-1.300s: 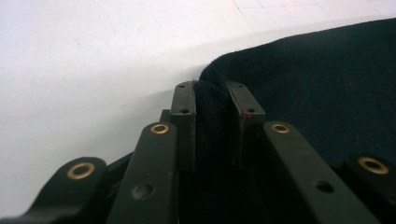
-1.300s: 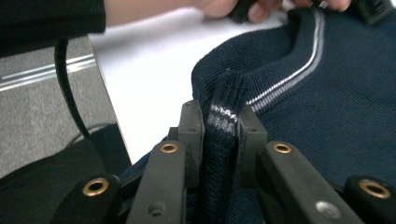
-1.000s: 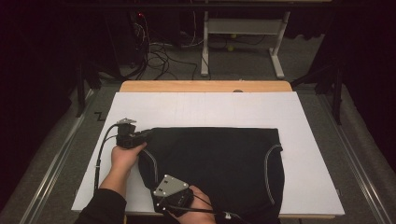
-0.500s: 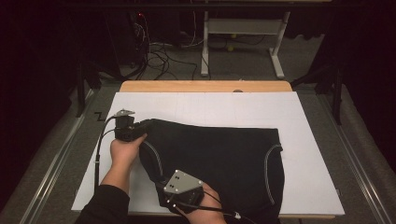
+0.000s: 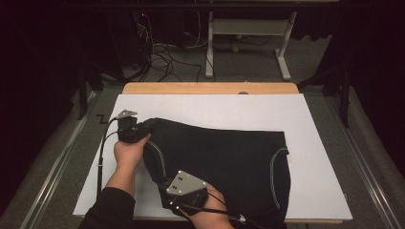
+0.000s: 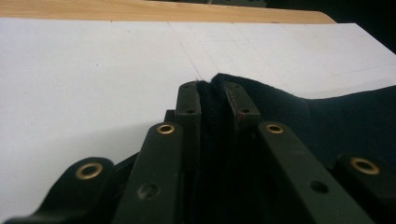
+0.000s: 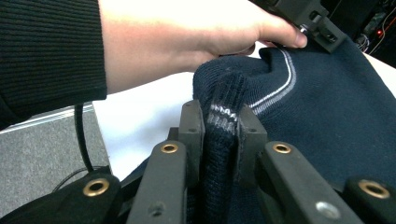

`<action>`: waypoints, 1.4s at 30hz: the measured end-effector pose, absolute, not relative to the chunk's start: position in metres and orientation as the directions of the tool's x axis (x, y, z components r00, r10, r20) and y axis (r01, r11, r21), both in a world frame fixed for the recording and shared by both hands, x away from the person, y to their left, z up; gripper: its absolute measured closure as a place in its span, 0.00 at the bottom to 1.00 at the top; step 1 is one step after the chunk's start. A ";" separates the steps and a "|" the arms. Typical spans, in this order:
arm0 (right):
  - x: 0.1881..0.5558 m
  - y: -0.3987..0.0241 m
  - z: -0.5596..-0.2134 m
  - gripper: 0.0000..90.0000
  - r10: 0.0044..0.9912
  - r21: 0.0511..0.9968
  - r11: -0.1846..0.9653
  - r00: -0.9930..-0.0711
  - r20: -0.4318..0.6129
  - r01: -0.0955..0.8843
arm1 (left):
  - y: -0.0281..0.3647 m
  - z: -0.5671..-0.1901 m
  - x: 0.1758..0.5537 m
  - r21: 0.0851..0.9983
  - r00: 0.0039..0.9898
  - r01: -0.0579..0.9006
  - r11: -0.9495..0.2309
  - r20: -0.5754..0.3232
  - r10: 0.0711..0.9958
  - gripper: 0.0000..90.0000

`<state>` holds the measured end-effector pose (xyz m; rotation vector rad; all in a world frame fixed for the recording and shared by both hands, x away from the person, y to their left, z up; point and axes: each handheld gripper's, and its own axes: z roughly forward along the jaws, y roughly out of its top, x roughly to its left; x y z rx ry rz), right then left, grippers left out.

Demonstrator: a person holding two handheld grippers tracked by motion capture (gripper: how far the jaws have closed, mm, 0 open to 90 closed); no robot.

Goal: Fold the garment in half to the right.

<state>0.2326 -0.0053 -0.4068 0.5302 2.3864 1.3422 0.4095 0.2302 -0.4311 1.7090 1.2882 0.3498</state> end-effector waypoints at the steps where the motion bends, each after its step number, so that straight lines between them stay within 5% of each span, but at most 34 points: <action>1: 0.233 -0.004 -0.407 0.86 0.481 0.864 0.481 -0.869 -0.117 0.150 | 0.230 -0.431 0.410 0.803 0.408 0.596 -0.012 -0.290 0.866 0.83; 42: 0.236 0.107 -0.409 0.87 0.362 0.868 0.487 -0.927 -0.101 0.096 | 0.340 -0.421 0.387 0.809 0.269 0.586 0.049 -0.251 0.930 0.83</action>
